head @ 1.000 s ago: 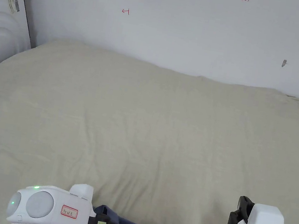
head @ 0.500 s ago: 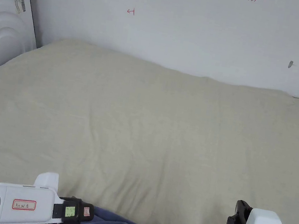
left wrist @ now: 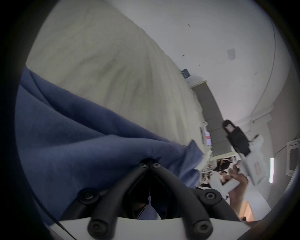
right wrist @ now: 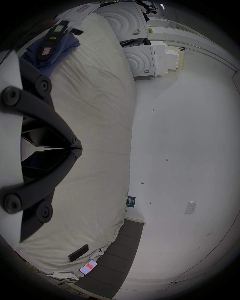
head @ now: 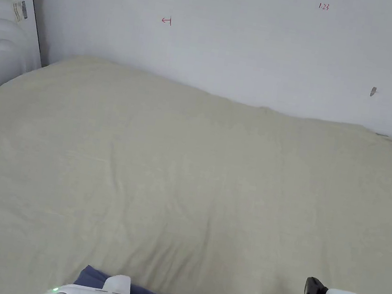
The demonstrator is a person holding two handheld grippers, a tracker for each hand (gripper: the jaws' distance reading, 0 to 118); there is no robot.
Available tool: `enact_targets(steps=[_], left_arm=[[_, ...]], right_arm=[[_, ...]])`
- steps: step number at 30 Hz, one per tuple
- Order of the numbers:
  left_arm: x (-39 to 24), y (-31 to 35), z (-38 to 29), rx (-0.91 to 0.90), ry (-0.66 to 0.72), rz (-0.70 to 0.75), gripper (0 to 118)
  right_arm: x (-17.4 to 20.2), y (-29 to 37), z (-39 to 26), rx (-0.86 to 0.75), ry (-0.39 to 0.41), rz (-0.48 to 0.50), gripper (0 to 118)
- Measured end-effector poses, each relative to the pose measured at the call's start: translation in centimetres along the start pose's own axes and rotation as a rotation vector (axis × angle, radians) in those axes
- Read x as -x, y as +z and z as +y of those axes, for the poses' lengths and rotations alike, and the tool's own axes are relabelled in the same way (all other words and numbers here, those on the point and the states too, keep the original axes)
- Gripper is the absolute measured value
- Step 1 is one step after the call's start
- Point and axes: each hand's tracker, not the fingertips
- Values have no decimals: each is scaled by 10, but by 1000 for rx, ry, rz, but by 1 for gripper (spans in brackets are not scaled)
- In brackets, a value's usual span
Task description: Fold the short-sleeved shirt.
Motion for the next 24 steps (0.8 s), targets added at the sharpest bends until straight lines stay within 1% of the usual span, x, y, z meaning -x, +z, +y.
enact_targets(steps=[4,6,9,13,16,18,19,20,21,22,23,24], left_arm=[[-5,-9,0,-11,2,-1,0],[-9,-10,-1,0,-55,28,0],[-19,-4,1,7,-81,44,0],[-28,31,11,-57,-145,45,2],[-23,72,25,-125,-180,75,4],[-15,99,36,-156,-219,143,15],[-9,110,39,-170,-235,188,22],[-1,120,42,-179,-242,222,35],[6,127,43,-182,-242,252,46],[16,133,46,-174,-234,275,53],[24,138,48,-158,-228,273,56],[32,140,47,-144,-224,274,57]], right_arm=[[-2,1,-2,4,2,-4,1],[-2,2,-3,7,5,-2,1],[-1,1,-4,11,8,0,1],[0,1,-4,12,8,9,1],[1,1,-3,9,19,21,1],[2,1,-2,7,23,26,1],[2,1,-2,6,24,27,1],[2,1,-1,3,22,29,1],[2,1,-1,3,19,31,1],[3,0,0,1,17,32,1],[3,-1,0,1,17,33,1],[3,-1,1,0,16,34,1]])
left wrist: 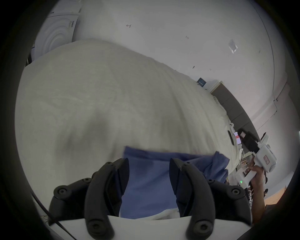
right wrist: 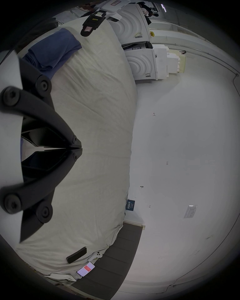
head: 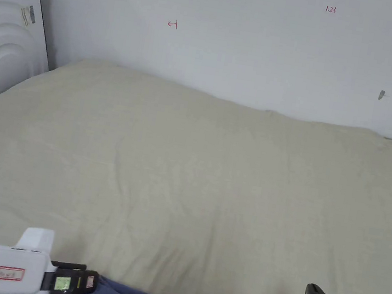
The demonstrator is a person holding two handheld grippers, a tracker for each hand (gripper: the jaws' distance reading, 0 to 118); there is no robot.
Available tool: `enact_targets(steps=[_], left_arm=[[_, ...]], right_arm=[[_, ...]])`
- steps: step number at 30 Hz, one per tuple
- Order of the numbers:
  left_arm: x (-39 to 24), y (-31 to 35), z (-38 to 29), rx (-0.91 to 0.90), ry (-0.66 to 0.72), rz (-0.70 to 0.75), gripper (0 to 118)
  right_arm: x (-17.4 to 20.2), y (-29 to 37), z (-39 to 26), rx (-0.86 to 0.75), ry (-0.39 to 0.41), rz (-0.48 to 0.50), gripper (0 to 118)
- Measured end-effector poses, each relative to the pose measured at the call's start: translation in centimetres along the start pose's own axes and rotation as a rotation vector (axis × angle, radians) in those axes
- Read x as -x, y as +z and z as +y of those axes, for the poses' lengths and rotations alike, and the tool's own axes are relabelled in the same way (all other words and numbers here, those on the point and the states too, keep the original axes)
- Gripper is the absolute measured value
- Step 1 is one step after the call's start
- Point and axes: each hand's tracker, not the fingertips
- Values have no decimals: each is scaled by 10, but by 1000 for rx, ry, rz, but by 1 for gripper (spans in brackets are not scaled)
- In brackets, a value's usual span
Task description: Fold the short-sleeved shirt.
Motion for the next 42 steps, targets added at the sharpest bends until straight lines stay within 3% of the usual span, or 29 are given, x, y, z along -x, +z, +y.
enact_targets(steps=[6,12,18,22,25,26,27,31,42], left_arm=[[14,-14,-18,115,4,59,67],[9,-38,-27,109,-15,116,66],[-15,-44,-32,100,-90,182,43],[-25,-51,-38,104,-152,221,38],[-25,-50,-37,103,-149,229,22],[-25,-47,-35,101,-146,232,11],[-23,-44,-34,105,-114,159,4],[-26,-36,-34,103,-149,162,1],[-11,2,-16,47,-6,-80,0]], right_arm=[[2,-2,4,-5,-1,5,1],[5,-3,6,-5,6,8,1],[10,-4,5,-4,6,17,1],[14,-4,4,-4,10,24,1],[16,-3,5,-6,11,31,1],[17,-3,5,-6,14,30,1],[16,-4,5,-7,16,30,1],[13,-3,5,-10,7,27,1],[8,-2,3,-11,-16,26,1]])
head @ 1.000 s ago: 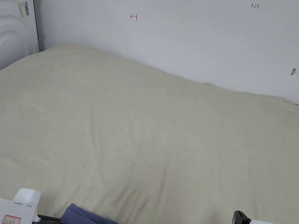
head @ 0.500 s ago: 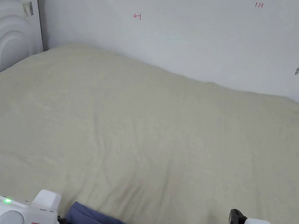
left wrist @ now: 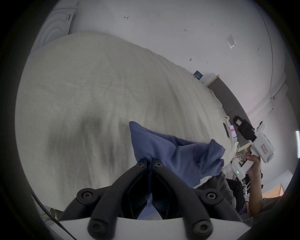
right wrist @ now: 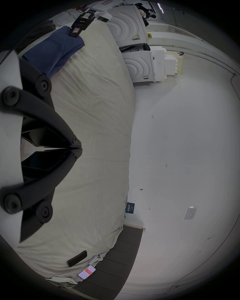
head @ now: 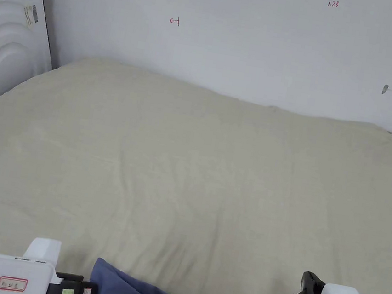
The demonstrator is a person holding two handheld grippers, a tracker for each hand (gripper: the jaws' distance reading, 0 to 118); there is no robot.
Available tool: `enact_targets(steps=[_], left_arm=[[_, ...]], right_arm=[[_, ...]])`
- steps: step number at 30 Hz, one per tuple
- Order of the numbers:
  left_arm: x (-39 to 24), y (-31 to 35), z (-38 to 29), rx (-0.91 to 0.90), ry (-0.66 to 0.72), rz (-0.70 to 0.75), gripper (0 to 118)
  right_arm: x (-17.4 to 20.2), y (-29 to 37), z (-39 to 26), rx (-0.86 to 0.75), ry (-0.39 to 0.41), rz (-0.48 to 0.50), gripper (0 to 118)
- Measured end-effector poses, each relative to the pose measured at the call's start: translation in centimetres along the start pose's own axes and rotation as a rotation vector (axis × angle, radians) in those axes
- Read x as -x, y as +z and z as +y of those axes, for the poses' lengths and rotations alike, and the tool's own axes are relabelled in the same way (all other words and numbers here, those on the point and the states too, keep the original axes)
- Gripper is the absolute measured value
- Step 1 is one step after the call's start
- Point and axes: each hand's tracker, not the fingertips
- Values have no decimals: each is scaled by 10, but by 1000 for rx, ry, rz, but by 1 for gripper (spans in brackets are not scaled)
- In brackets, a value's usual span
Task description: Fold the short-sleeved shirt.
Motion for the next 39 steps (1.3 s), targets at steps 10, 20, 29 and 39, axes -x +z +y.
enact_targets(steps=[10,20,29,39], left_arm=[[32,-32,-1,85,68,61,8],[53,-46,3,115,99,-45,40],[33,-52,3,128,30,16,6],[27,-11,16,7,72,-4,0]], right_arm=[[-1,0,0,0,-6,3,1],[-4,1,-1,6,-8,-9,1],[4,-3,-4,13,-12,9,1],[-1,-2,-2,6,-5,7,1]])
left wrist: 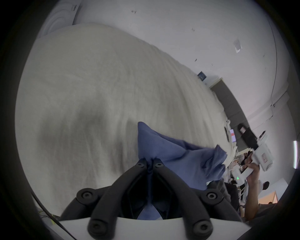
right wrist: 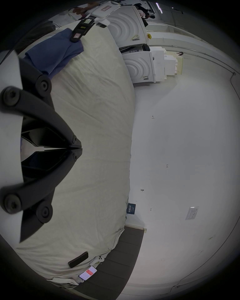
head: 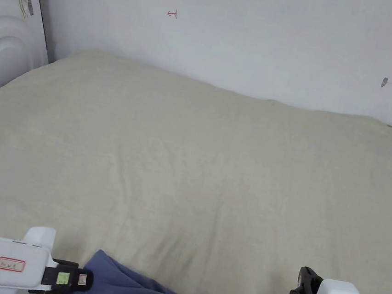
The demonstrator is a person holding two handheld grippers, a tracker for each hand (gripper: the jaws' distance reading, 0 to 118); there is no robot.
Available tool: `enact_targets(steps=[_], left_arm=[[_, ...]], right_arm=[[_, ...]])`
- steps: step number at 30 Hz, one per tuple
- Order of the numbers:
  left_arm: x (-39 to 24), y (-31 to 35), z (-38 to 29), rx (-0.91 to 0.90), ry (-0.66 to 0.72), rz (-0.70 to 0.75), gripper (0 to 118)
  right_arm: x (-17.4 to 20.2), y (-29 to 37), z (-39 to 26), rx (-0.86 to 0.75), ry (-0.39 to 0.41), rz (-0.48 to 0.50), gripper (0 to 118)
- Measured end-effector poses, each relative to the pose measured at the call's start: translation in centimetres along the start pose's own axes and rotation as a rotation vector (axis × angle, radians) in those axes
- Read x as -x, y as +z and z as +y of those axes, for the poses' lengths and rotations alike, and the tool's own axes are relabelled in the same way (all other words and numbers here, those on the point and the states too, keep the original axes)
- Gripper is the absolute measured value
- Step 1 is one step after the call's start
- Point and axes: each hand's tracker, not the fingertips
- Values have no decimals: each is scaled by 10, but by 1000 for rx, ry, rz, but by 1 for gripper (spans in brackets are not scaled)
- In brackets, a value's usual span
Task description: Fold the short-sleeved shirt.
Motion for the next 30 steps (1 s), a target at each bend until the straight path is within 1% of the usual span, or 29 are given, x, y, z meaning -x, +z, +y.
enact_targets(steps=[5,7,8,10,12,14,16,18,19,20,23,30], left_arm=[[-14,28,8,-44,-12,22,0],[-15,41,13,-75,-1,84,0],[-15,47,15,-79,-4,81,0],[-16,65,20,-109,11,122,0],[-18,81,22,-134,-8,154,0],[-21,92,25,-137,1,224,0],[-29,103,24,-151,-21,225,0],[-36,107,24,-147,-25,222,0],[-44,109,21,-156,-51,210,0],[-53,111,20,-155,-77,189,0],[-76,111,15,-152,-82,108,0],[-135,80,-2,-108,-137,3,0]], right_arm=[[-6,0,3,-8,-1,-7,1],[-7,0,5,-11,-1,-9,1],[-7,0,5,-13,0,-9,1],[-8,0,6,-15,2,-9,1],[-8,0,7,-18,3,-8,1],[-7,-2,7,-18,3,-6,1],[-6,-3,7,-19,5,-1,1],[-3,-4,7,-18,6,3,1],[-2,-4,6,-19,4,5,1],[-1,-4,6,-19,3,7,1],[2,-4,5,-17,4,13,1],[2,-2,3,-14,4,8,1]])
